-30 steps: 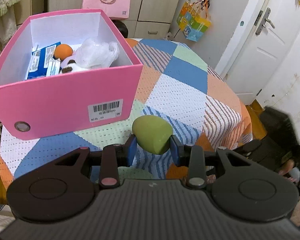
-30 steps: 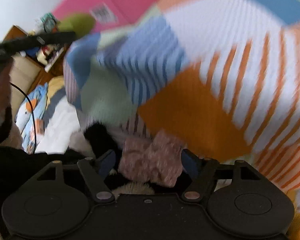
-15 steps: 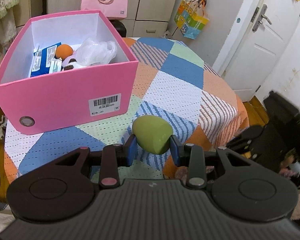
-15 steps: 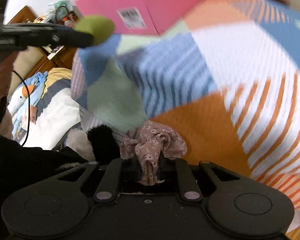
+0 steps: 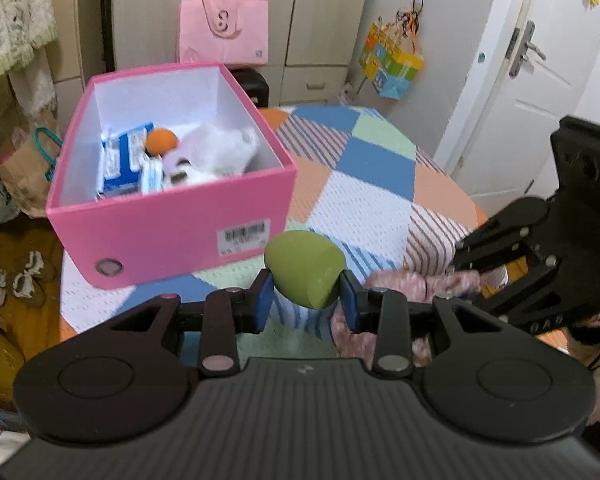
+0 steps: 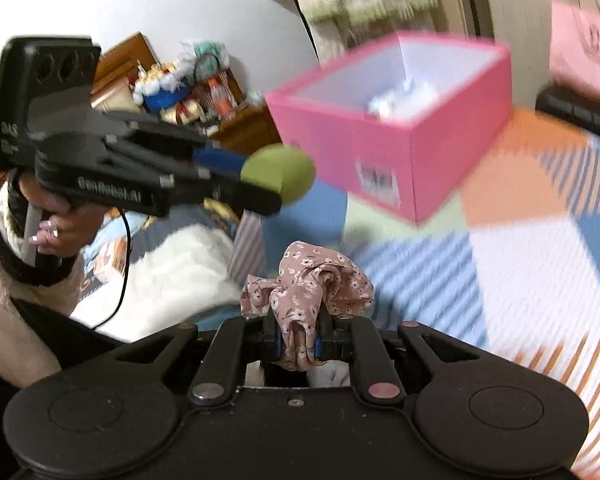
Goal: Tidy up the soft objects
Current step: 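Carry the green sponge and floral cloth with both tools over the shoebox, then open both tools to drop the sponge and floral cloth into the shoebox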
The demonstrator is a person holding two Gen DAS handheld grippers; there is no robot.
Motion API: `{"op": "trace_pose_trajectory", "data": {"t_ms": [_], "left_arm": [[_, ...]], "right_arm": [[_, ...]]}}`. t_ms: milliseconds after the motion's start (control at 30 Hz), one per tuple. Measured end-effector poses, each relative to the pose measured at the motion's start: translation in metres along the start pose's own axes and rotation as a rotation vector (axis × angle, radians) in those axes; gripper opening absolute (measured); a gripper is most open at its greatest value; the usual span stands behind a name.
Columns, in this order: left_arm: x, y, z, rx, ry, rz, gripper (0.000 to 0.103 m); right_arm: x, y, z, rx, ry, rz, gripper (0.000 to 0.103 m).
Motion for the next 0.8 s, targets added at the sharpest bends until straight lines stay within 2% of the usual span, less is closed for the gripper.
{"op": "trace_pose_trajectory", "data": {"t_ms": [67, 167, 367, 500, 800], "left_arm": [[-0.003, 0.003, -0.006, 0.015, 0.011, 0.011, 0.034], [-0.009, 0.003, -0.017, 0.032, 0.010, 0.013, 0.034], [-0.028, -0.004, -0.053, 0.092, -0.019, -0.042, 0.034], [-0.043, -0.019, -0.082, 0.124, -0.015, -0.053, 0.034], [-0.082, -0.066, -0.136, 0.155, 0.028, -0.063, 0.034]], "right_arm": [[0.009, 0.009, -0.017, 0.048, -0.019, -0.032, 0.017], [0.023, 0.017, -0.039, 0.117, -0.036, -0.037, 0.017], [0.041, 0.014, -0.083, 0.185, -0.028, -0.011, 0.017], [0.059, 0.003, -0.116, 0.209, -0.049, -0.029, 0.018], [0.115, -0.036, -0.171, 0.202, -0.067, 0.055, 0.018]]}}
Point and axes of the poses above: each gripper's, at about its wrist camera, not at the fingertips, and y roughly against the way its jaws point, x to its right, z to its underside, the point moved 4 cm from there along -y, roughly the way its jaws point, and after that the axes turned 1 degree about x, right-handed, at the moved point
